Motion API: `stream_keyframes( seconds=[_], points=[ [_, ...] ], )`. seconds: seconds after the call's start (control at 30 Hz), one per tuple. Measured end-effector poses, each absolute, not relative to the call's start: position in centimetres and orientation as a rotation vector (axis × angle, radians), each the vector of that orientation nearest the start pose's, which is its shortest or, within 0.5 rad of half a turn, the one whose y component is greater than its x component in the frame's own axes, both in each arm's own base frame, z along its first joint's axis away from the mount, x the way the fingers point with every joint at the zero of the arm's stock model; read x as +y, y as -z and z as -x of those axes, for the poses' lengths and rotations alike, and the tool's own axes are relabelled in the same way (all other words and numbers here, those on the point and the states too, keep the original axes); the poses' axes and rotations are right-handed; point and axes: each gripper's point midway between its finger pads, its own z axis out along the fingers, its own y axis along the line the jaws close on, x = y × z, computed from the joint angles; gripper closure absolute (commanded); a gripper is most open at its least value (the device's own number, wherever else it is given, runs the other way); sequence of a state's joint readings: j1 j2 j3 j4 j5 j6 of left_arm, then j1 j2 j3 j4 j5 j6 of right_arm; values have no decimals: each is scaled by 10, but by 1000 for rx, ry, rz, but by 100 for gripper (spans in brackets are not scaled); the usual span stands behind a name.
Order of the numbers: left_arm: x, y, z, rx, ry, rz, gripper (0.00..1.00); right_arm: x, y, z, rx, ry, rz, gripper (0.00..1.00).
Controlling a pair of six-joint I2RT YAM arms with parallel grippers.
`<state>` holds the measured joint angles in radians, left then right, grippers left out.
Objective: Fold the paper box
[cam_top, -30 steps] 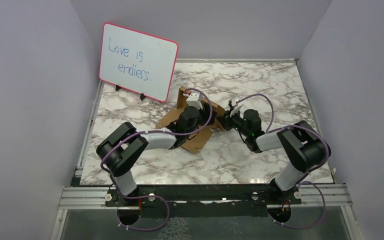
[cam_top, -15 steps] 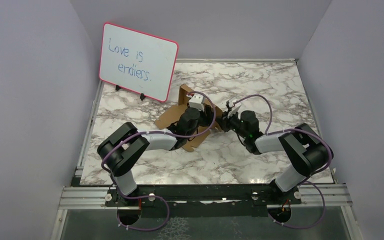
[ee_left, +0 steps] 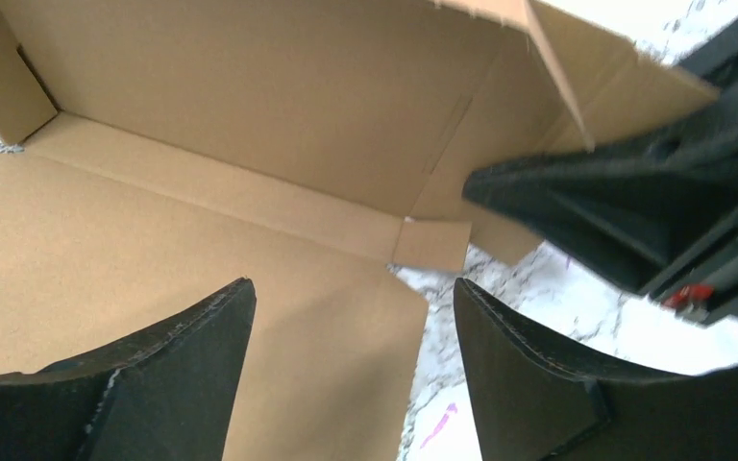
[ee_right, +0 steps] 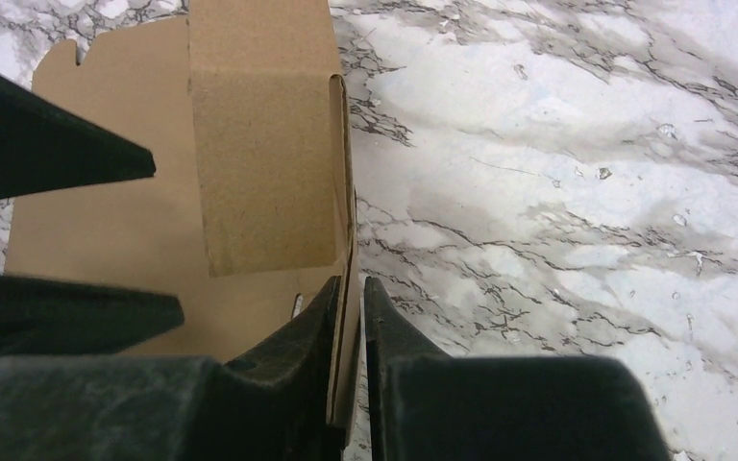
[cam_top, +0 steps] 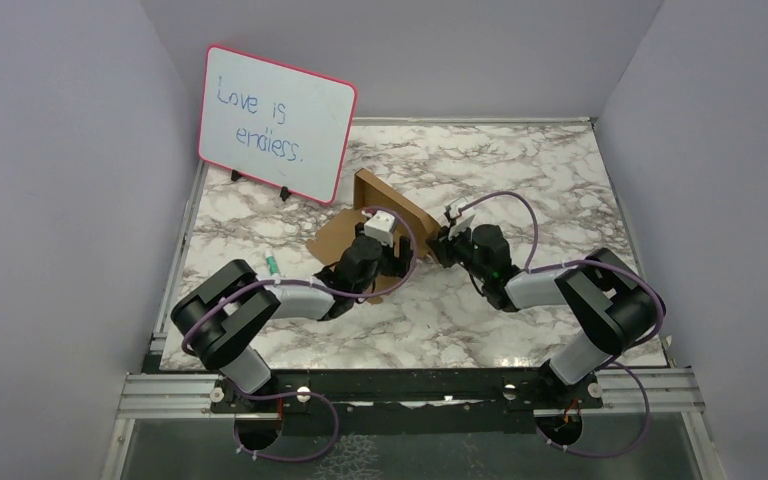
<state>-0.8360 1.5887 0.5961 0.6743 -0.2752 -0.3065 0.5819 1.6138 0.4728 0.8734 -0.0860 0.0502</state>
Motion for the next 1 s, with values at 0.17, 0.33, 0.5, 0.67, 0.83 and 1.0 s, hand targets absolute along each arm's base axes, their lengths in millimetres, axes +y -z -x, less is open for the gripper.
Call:
stream_keyframes(
  seconds=[0.17, 0.33, 0.5, 0.67, 0.83, 1.0],
  points=[
    [-296, -76, -299, 1896, 498, -408, 18, 246, -77, -340, 1778, -518, 549, 85],
    [-307, -66, -295, 1877, 493, -488, 17, 250, -80, -341, 1769, -519, 554, 85],
    [-315, -47, -300, 1900, 463, -531, 17, 251, -78, -340, 1773, -517, 565, 85],
    [-325, -42, -310, 1885, 449, -553, 18, 254, -79, -340, 1770, -516, 575, 86],
    [-327, -42, -318, 1872, 423, -544, 27, 254, -77, -340, 1776, -511, 583, 86],
    [-324, -46, -327, 1860, 383, -502, 37, 252, -74, -340, 1786, -498, 585, 86]
  ],
)
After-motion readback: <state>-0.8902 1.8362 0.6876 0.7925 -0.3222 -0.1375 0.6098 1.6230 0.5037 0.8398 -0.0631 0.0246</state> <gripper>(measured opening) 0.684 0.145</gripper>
